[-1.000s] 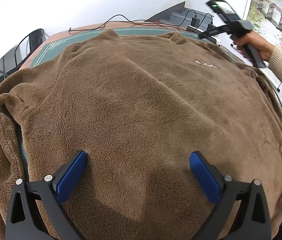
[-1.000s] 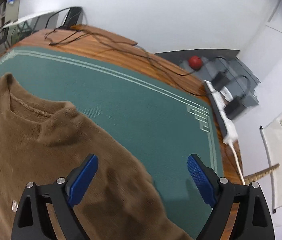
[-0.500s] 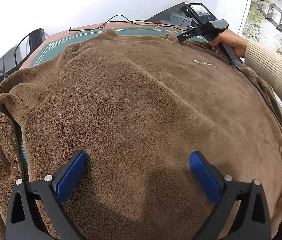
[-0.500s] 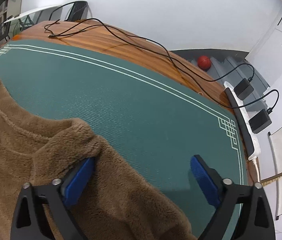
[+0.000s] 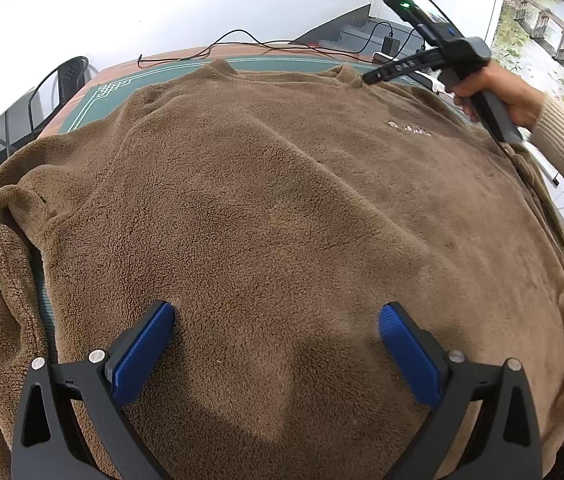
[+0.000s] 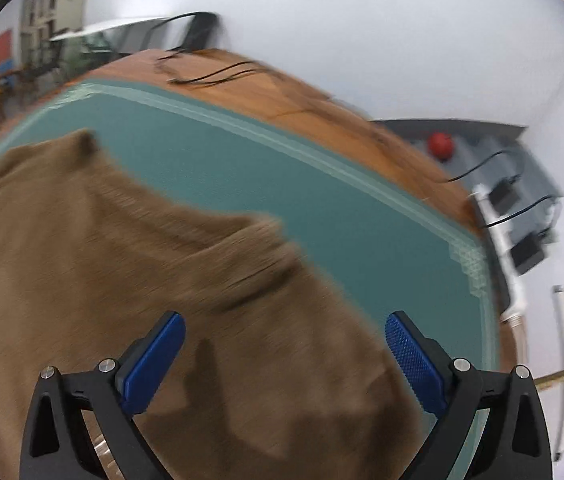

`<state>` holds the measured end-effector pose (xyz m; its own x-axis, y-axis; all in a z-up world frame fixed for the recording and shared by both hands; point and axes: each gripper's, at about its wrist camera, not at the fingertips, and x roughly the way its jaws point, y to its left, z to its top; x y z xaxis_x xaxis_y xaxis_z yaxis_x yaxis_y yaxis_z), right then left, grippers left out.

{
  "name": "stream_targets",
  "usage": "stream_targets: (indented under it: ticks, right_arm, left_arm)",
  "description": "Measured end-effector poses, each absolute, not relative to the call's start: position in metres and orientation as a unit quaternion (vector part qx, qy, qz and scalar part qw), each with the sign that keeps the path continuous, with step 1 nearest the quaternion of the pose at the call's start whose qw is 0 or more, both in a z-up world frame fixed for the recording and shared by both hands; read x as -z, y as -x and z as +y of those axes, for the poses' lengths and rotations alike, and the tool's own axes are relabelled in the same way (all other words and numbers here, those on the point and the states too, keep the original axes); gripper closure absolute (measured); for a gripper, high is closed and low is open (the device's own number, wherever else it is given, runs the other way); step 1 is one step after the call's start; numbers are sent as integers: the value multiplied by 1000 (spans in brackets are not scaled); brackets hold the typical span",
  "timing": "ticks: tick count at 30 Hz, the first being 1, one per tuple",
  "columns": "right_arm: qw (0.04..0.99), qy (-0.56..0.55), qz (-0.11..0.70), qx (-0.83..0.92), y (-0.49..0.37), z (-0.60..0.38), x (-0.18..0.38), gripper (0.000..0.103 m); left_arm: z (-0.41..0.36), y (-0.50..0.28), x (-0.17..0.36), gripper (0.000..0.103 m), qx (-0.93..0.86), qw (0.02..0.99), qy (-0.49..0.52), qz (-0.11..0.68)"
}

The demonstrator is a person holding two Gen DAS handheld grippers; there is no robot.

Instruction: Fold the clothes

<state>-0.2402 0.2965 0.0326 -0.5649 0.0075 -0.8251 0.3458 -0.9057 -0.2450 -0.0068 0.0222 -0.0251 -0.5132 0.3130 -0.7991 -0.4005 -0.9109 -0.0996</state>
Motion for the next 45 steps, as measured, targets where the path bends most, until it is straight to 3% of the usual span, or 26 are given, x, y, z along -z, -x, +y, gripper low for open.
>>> stream_targets:
  ticks: [6,15,22,27,32,37,45]
  right_arm:
    - [122,-497,172,841,232,296,-3,2]
    - [127,-496,144,847,220,303,-11,2]
    - [250,-486,111,830,104,300,-47,2]
    - [303,-497,116,805,0,296,-44,2]
    - [334,-499,148,786,-71,290,-23,2]
    - [307,-479,198,798,-96,287,2,1]
    - [305,-448,190,818,-102,294,5,1]
  left_arm:
    - [22,6,25,0,-868,205,449,49]
    - [21,7,25,0,-868,206,449,47]
    - [22,7,26,0,-868,204,450,51]
    - [25,7,27,1,-868,200,451,60]
    - [27,7,27,1,-868,194,452,72]
    - [25,6,26,0,-868,194,452,70]
    - [-24,-50,-18,0,-897,168,408,-32]
